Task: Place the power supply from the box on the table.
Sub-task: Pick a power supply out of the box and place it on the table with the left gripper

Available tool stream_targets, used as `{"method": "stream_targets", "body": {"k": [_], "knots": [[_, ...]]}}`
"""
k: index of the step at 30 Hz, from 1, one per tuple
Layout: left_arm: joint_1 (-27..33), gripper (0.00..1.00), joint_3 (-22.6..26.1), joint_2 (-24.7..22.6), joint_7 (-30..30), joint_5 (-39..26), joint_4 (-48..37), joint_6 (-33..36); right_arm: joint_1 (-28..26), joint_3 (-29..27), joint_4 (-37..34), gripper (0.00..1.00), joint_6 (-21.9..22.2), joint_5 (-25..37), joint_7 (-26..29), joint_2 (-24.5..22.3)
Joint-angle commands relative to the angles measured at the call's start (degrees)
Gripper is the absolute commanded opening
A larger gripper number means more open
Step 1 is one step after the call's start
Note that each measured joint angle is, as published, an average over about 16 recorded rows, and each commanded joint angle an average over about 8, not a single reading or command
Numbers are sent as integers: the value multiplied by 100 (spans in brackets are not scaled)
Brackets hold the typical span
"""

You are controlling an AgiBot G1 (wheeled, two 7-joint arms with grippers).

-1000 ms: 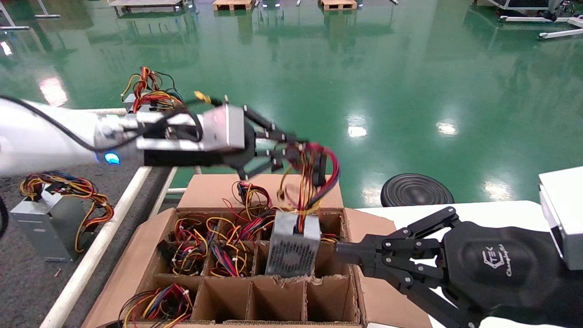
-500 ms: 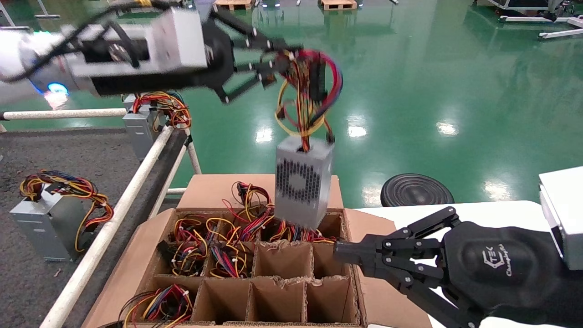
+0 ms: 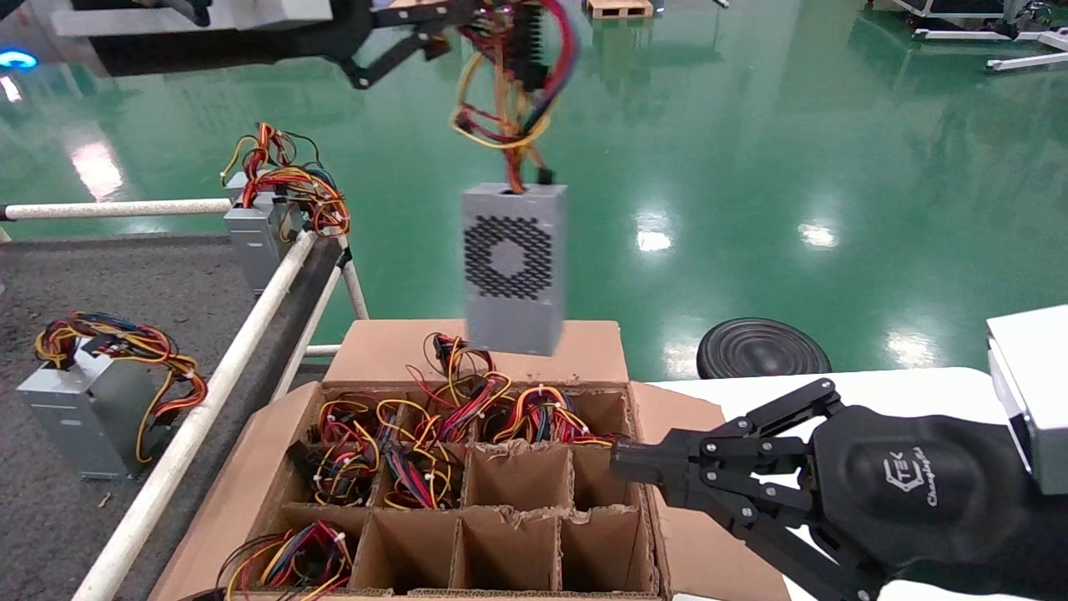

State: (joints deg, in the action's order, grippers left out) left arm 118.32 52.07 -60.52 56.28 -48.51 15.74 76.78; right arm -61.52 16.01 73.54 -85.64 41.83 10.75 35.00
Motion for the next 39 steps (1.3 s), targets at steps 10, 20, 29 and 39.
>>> {"method": "stream_targets", "body": {"k": [10, 20, 29, 39], "knots": [[73, 0, 314, 128, -80, -476, -419, -828, 0, 0, 0, 0, 0, 0, 0, 0], [80, 0, 567, 132, -252, -832, -897, -1750, 0, 0, 0, 0, 0, 0, 0, 0], [162, 0, 781, 171, -347, -1095, -1231, -2428, 0, 0, 0, 0, 0, 0, 0, 0], [298, 0, 965, 302, -401, -1299, -1471, -2927, 0, 0, 0, 0, 0, 0, 0, 0]]}}
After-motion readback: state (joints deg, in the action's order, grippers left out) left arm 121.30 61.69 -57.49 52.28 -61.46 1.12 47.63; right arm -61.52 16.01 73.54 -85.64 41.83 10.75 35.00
